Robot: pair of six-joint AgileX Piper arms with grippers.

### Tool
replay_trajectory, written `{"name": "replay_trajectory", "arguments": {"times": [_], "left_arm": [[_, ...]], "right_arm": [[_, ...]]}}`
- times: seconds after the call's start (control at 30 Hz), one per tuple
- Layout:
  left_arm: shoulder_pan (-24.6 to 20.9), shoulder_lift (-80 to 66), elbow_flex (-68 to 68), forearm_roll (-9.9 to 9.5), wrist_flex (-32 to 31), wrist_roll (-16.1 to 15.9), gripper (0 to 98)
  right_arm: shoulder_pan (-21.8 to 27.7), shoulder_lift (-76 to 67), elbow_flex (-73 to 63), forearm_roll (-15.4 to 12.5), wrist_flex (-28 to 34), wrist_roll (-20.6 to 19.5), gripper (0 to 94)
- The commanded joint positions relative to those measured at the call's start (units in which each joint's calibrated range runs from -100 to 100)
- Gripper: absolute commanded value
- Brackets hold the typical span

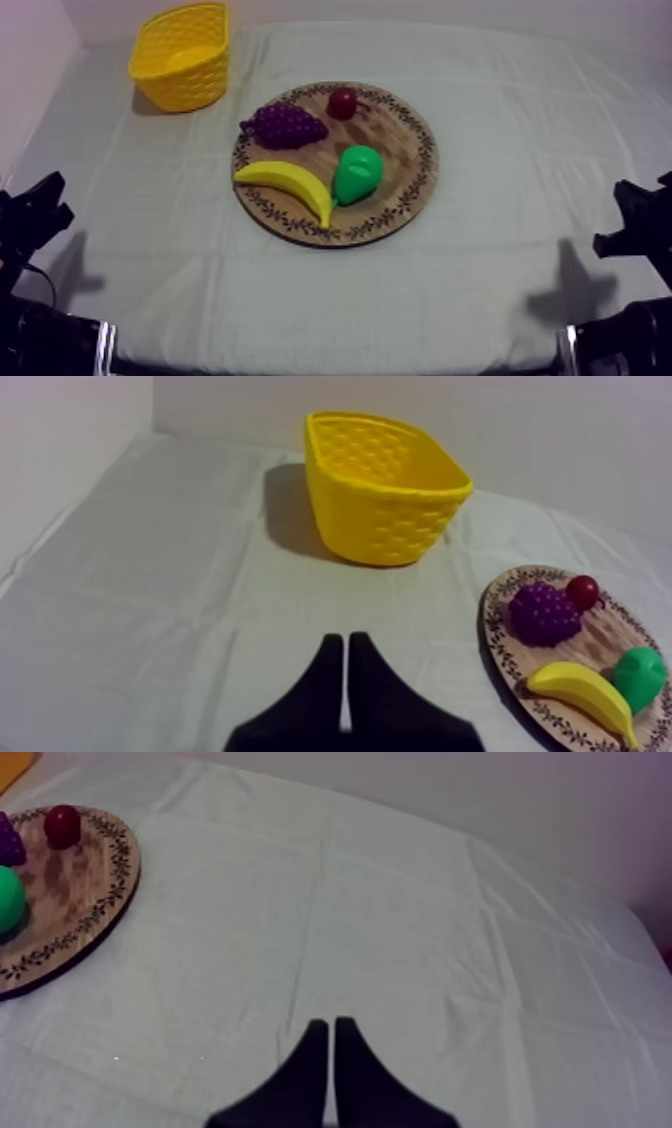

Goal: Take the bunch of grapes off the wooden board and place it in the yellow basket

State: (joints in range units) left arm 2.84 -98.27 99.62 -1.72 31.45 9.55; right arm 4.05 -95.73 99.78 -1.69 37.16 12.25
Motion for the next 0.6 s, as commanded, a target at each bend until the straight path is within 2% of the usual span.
{"name": "replay_trajectory", "arguments": {"times": [0.0,0.3,0.57], "left_arm": [[0.22,2.20,-0.43,0.09,-3.66,0.12,0.0],[2.11,20.09,-11.57,0.02,-14.12,-1.14,0.0],[3.81,34.32,-27.06,0.17,-15.60,-3.73,0.0]], "right_arm": [[0.01,-0.02,-0.01,0.01,0.02,0.04,0.5],[0.01,-0.02,-0.01,0.01,0.02,0.04,0.5],[0.01,-0.02,-0.01,0.01,0.02,0.04,0.5]]}}
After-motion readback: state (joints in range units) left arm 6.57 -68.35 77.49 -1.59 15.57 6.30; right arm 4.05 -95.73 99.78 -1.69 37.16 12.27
